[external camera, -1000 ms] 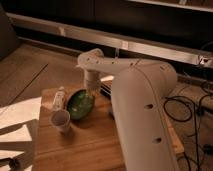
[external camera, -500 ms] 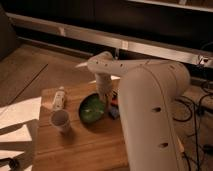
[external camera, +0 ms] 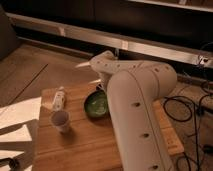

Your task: Drag the ceramic bowl in a circle

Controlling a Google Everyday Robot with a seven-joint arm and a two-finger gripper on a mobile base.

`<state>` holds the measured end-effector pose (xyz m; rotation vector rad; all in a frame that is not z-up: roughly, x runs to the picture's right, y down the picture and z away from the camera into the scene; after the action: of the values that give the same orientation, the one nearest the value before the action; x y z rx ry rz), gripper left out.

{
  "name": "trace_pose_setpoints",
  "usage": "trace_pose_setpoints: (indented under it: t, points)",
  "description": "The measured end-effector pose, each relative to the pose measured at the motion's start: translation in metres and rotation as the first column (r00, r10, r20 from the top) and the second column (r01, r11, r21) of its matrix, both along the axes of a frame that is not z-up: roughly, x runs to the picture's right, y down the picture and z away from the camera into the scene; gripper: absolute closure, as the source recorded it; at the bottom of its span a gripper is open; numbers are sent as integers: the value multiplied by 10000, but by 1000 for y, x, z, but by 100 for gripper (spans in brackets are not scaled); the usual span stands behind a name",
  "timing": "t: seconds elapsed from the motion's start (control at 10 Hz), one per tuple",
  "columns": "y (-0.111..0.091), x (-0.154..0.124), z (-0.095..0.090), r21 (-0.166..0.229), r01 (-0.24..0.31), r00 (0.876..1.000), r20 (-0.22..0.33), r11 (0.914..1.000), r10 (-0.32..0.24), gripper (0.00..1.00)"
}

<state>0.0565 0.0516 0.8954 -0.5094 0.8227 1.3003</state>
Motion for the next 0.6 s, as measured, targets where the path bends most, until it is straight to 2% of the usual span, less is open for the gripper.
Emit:
trace_pose_setpoints:
  t: [0.2,0.3,0.6]
  points:
    - [-15,-7,20,136,289,9994,202,9995,-291,100]
    - [-26,-21,31,268,425,9979,475,9987,-437,100]
    - [-42,-62,43,576,461,9902,1295,9973,-532,100]
